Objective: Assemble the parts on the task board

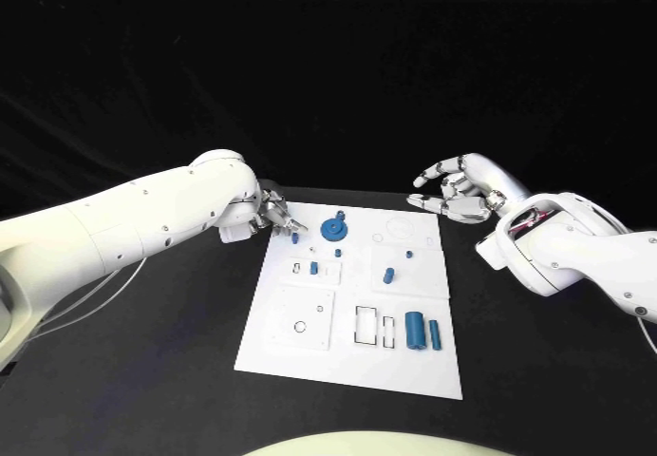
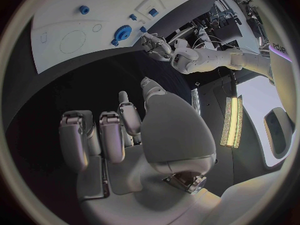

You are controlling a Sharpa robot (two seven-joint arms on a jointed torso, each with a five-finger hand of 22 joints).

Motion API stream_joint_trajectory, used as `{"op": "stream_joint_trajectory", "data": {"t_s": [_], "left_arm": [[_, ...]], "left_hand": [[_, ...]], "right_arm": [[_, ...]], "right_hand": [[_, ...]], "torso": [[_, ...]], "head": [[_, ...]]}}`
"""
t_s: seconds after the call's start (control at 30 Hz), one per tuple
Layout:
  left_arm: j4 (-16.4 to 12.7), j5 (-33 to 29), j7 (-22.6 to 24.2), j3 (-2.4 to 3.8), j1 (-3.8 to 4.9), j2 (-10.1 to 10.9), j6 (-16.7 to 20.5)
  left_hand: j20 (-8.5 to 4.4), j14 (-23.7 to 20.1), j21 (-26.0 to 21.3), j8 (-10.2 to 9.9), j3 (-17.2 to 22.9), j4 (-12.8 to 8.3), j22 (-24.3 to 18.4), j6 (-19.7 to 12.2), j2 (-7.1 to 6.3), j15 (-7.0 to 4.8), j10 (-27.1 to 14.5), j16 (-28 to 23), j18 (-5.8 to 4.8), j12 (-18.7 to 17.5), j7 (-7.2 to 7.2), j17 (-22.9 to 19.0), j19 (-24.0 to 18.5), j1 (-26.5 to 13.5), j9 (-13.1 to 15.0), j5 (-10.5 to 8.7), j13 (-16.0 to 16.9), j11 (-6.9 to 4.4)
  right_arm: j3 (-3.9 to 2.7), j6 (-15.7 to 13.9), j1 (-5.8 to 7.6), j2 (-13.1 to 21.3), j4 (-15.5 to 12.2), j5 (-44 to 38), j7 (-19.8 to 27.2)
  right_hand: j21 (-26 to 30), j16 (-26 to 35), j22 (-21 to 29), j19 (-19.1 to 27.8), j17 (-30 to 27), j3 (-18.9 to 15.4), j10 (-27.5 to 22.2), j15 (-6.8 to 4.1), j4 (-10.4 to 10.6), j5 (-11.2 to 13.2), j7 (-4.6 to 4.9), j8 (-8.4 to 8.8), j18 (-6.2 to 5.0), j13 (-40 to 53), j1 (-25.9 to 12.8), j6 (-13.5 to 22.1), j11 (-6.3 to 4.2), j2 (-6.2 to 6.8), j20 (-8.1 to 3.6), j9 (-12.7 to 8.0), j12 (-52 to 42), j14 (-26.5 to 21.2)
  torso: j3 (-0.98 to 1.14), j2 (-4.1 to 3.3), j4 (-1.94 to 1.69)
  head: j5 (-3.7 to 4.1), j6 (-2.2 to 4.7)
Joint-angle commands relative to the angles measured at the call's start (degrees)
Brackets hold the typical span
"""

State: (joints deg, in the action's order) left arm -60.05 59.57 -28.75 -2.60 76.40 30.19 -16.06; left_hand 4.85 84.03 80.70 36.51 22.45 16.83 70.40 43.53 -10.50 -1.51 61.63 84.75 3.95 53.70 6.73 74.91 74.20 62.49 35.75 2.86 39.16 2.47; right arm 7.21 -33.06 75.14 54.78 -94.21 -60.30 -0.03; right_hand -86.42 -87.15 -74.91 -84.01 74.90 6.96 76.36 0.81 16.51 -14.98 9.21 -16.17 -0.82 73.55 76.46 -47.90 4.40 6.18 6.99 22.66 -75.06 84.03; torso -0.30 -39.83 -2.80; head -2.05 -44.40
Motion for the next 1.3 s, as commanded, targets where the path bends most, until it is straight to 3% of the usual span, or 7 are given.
{"op": "stream_joint_trajectory", "data": {"t_s": [0.03, 0.33, 0.63, 0.83, 0.97, 1.3], "left_arm": [[0.4, -0.1, 1.0, -0.05, -0.26, -0.4, -0.8], [0.8, -0.3, 0.9, -0.14, -0.57, -0.6, -0.6], [0.7, -2.3, 0.7, -0.16, -0.62, -0.8, -0.4], [0.7, -2.6, 0.5, -0.17, -0.62, -0.8, 0.0], [0.6, -2.7, 0.5, -0.17, -0.63, -0.8, 0.3], [0.5, -2.6, 0.5, -0.16, -0.63, -0.7, 0.5]], "left_hand": [[0.26, 3.0, -0.2, -0.2, -0.4, 0.0, 0.1, 0.4, 0.51, 0.52, -0.3, 0.1, 0.73, 0.0, 0.06, 6.6, -0.1, -0.3, -0.1, 0.18, -0.1, 0.05], [0.29, 3.0, -0.2, -0.1, -0.4, -0.1, 0.2, 0.7, 0.81, 0.5, -0.3, 0.2, 0.73, 0.1, 0.01, 6.7, -0.1, 0.1, -0.2, 0.19, -0.2, 0.01], [0.3, 3.1, -0.1, 0.0, 0.3, -0.1, 0.4, 1.1, 2.09, 0.42, -0.5, 0.4, 0.68, 0.2, -0.08, 7.0, 0.1, 1.3, -0.6, 0.18, -0.5, -0.08], [0.24, 3.1, 0.0, 0.6, 2.4, -0.3, 0.6, 1.7, 3.68, 0.21, -0.7, 0.6, 0.66, 0.4, -0.34, 7.1, 0.2, 4.9, -0.9, 0.18, -0.9, -0.33], [0.05, 3.1, 0.0, 2.0, 5.5, -0.9, 0.7, 2.0, 4.6, -0.21, -0.8, 0.7, 0.65, 0.7, -0.88, 7.1, 0.2, 9.6, -0.7, 0.19, -1.2, -0.82], [-0.19, 3.4, 0.3, 4.1, 10.0, -2.7, 1.4, 1.9, 4.97, -0.74, 1.1, 1.2, 0.51, 3.1, -1.61, 7.8, 0.6, 14.8, 0.1, 0.12, 1.1, -1.44]], "right_arm": [[0.0, 0.1, -0.04, 0.0, -0.1, -0.2, 0.4], [0.0, 0.0, -0.04, 0.1, -0.1, -0.2, 0.5], [0.0, 0.1, -0.04, 0.0, 0.0, -0.2, 0.3], [0.0, 0.1, -0.04, 0.0, 0.0, -0.2, 0.1], [0.0, 0.0, -0.04, 0.0, -0.1, -0.2, 0.0], [0.0, -0.4, -0.04, 0.1, -0.1, -0.2, -0.1]], "right_hand": [[0.3, 0.2, -12.1, -3.2, 7.1, 0.0, -0.3, -0.5, 0.2, -0.3, 0.0, -0.25, -0.35, 0.0, -0.6, -0.3, 0.06, 0.07, -0.53, 0.0, 0.2, 4.0], [0.3, 0.2, -12.1, -3.2, 7.1, 0.0, -0.3, -0.5, 0.2, -0.3, 0.0, -0.25, -0.35, 0.0, -0.6, -0.3, 0.06, 0.07, -0.53, 0.0, 0.2, 4.0], [0.3, 0.2, -12.1, -3.2, 7.0, 0.1, -0.3, -0.53, 0.2, -0.4, -0.03, -0.33, -0.36, 0.0, -0.7, -0.3, 0.03, -0.14, -0.55, 0.0, 0.2, 4.0], [0.3, 0.2, -12.1, -3.2, 7.0, 0.1, -0.3, -0.54, 0.2, -0.4, -0.04, -0.37, -0.36, 0.0, -0.8, -0.3, 0.01, -0.31, -0.56, 0.0, 0.2, 4.0], [0.4, 0.3, -12.0, -3.1, 7.0, 0.2, -0.3, -0.55, 0.2, -0.5, -0.05, -0.4, -0.37, -0.1, -0.8, -0.3, 0.0, -0.43, -0.57, 0.0, 0.2, 4.0], [0.5, 0.3, -12.0, -3.1, 6.9, 0.5, -0.3, -0.59, 0.2, -0.3, -0.06, -0.46, -0.39, -0.1, -0.9, -0.3, -0.02, -0.9, -0.61, 0.0, 0.2, 4.0]], "torso": [[-0.03, -0.08, 0.07], [0.02, 0.02, 0.01], [0.06, 0.09, -0.01], [0.04, 0.05, 0.06], [0.09, 0.04, 0.01], [0.13, 0.02, 0.23]], "head": [[-0.09, -0.02], [-0.03, -0.18], [0.09, -0.18], [-0.02, -0.15], [-0.1, -0.27], [-0.18, -0.24]]}}
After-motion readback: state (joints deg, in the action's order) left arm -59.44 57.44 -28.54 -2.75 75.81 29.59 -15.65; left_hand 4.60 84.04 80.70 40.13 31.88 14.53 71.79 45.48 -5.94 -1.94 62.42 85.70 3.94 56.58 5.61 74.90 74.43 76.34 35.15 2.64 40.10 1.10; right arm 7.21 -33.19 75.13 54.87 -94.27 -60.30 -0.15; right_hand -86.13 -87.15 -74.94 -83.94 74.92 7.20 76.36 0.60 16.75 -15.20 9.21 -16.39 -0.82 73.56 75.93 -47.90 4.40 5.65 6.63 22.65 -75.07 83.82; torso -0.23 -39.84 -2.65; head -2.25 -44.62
